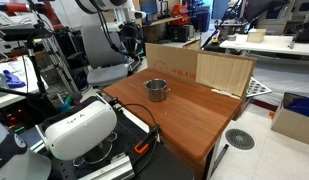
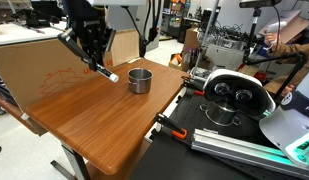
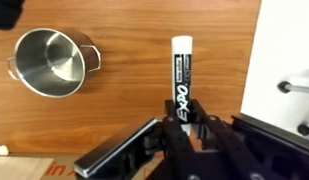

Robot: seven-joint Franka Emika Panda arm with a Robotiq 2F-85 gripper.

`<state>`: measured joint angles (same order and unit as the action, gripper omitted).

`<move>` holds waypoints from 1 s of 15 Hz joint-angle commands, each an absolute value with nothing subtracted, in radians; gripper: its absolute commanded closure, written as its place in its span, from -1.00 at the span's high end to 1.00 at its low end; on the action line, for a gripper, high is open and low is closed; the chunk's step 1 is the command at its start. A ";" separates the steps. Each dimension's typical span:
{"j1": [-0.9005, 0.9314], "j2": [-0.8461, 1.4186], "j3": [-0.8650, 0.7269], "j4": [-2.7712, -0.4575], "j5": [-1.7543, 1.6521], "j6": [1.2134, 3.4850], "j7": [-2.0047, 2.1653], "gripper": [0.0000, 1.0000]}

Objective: Put the marker in the pot

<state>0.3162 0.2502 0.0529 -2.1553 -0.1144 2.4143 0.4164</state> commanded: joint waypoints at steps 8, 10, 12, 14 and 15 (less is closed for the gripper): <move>0.210 0.084 0.034 -2.313 -0.245 2.543 0.555 -0.90; 0.189 0.080 0.026 -2.336 -0.266 2.582 0.564 -0.90; 0.172 0.082 0.016 -2.355 -0.283 2.622 0.568 -0.90; 0.158 0.091 0.008 -2.369 -0.289 2.657 0.557 -0.90; 0.153 0.099 0.005 -2.371 -0.281 2.659 0.550 -0.90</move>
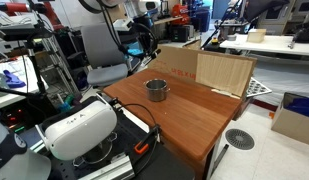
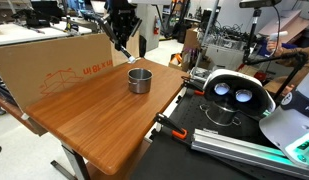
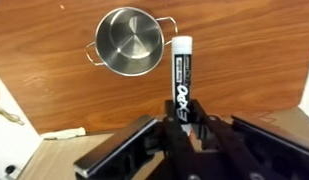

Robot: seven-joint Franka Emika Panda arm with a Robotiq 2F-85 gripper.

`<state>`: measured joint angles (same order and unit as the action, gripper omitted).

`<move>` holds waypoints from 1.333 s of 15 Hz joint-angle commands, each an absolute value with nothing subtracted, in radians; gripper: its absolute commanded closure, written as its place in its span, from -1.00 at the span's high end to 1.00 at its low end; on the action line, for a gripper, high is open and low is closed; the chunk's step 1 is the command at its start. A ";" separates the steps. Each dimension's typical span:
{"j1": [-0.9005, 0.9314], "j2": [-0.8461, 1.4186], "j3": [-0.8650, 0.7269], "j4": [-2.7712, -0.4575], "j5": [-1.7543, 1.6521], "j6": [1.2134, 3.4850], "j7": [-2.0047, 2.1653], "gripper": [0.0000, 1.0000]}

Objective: Put the marker in the pot

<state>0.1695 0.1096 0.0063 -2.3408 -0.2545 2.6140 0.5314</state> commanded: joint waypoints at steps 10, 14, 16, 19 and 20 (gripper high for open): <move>0.120 0.138 -0.038 -2.396 -0.327 2.721 0.565 -0.90; 0.141 0.184 -0.079 -2.399 -0.416 2.793 0.621 -0.90; 0.158 0.215 -0.098 -2.393 -0.454 2.797 0.650 -0.90; 0.181 0.262 -0.123 -2.382 -0.545 2.812 0.725 -0.90; 0.191 0.278 -0.133 -2.377 -0.573 2.814 0.750 -0.90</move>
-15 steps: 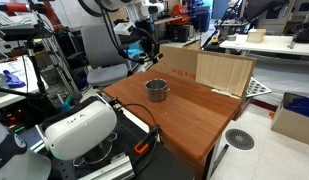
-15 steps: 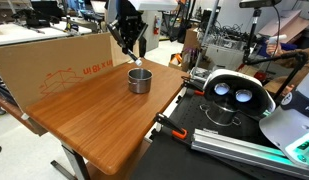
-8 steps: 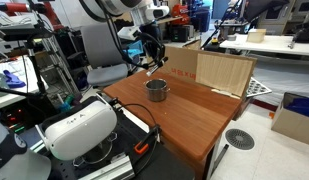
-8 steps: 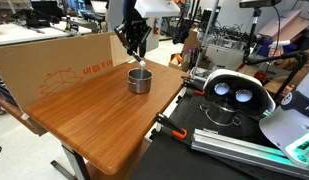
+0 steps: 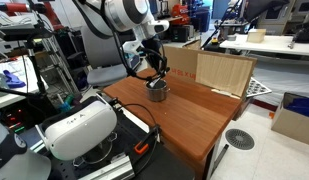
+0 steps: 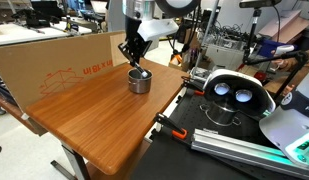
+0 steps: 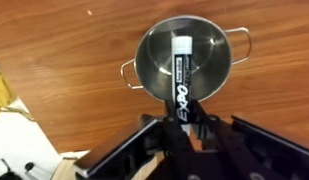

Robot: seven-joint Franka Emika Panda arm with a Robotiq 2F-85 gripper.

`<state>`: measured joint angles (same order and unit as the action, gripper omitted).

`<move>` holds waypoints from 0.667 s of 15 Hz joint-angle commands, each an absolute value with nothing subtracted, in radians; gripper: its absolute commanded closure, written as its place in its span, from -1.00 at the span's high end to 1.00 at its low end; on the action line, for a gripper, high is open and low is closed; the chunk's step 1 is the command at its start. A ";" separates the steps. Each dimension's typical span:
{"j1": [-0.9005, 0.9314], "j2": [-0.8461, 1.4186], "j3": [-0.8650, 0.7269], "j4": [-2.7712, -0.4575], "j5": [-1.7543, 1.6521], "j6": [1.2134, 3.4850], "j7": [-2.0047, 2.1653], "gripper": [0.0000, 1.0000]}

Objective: Put the marker in the pot

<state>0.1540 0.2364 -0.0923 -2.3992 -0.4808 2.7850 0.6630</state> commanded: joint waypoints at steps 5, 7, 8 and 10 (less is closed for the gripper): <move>0.201 0.331 -0.125 -2.348 -0.609 2.780 0.809 -0.10; 0.199 0.340 -0.117 -2.340 -0.593 2.766 0.805 0.06; 0.198 0.343 -0.114 -2.338 -0.589 2.761 0.802 0.17; 0.194 0.344 -0.111 -2.338 -0.583 2.752 0.796 0.46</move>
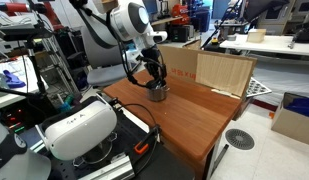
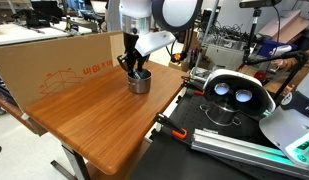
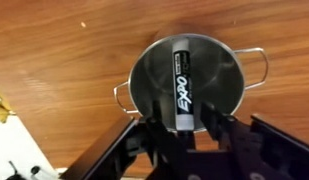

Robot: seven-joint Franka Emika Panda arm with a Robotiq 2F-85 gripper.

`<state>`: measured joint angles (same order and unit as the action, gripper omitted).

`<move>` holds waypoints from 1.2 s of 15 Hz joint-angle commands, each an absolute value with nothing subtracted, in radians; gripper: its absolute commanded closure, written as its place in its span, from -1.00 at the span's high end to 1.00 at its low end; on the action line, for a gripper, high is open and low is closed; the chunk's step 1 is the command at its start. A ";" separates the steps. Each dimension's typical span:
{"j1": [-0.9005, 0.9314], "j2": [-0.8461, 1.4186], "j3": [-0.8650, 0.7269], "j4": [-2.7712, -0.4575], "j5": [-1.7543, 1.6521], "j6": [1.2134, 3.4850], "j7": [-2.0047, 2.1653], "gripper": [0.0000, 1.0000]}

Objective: Put the marker in the pot

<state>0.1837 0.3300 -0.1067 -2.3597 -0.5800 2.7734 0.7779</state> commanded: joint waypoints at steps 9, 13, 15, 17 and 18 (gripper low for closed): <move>0.186 0.315 -0.093 -2.368 -0.573 2.771 0.775 1.00; 0.184 0.299 -0.088 -2.373 -0.570 2.775 0.769 1.00; 0.182 0.281 -0.080 -2.382 -0.568 2.784 0.764 1.00; 0.178 0.252 -0.065 -2.401 -0.565 2.807 0.756 1.00; 0.176 0.238 -0.056 -2.410 -0.562 2.817 0.753 1.00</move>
<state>0.1845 0.2904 -0.0745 -2.3664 -0.5783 2.7829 0.7768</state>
